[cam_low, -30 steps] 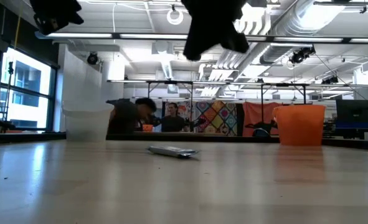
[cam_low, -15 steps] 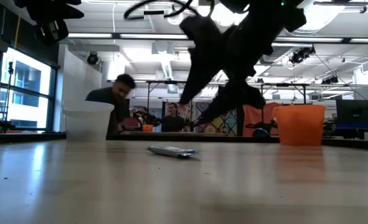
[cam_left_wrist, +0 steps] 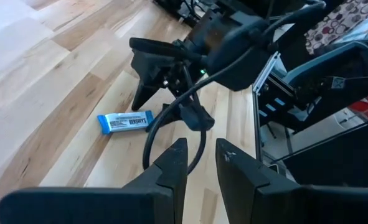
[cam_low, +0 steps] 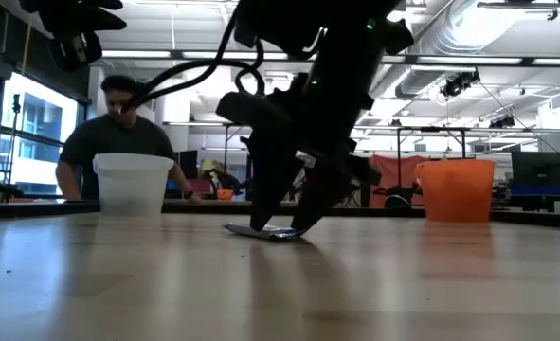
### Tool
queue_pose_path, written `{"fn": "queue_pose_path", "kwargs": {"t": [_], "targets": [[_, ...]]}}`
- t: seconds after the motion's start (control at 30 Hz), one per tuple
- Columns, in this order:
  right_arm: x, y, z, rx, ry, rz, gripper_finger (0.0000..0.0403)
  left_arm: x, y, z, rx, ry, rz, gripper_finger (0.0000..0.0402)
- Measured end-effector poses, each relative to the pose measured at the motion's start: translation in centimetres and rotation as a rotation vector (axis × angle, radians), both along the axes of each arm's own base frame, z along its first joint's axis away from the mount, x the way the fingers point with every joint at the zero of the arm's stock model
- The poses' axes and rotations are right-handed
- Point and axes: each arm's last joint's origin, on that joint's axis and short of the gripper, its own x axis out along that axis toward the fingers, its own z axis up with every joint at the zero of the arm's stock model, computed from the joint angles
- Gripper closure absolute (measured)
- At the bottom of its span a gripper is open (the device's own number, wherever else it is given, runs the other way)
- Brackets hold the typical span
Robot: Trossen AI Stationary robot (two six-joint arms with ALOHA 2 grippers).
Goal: Sort candy
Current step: Put the white candy into the white bucket
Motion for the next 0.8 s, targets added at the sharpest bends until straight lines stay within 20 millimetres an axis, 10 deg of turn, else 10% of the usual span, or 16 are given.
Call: {"fn": "queue_pose_path", "kwargs": {"t": [0.53,0.8], "targets": [[0.0,0.3,-0.3,0.011,0.066,0.135,0.0378,0.4,1.2,-0.1,-0.216,0.023,0.198,0.0360],[-0.1,0.1,1.9,-0.088,-0.013,0.219,0.0402,0.3,2.0,-1.0,-0.228,0.112,0.256,0.0377]]}}
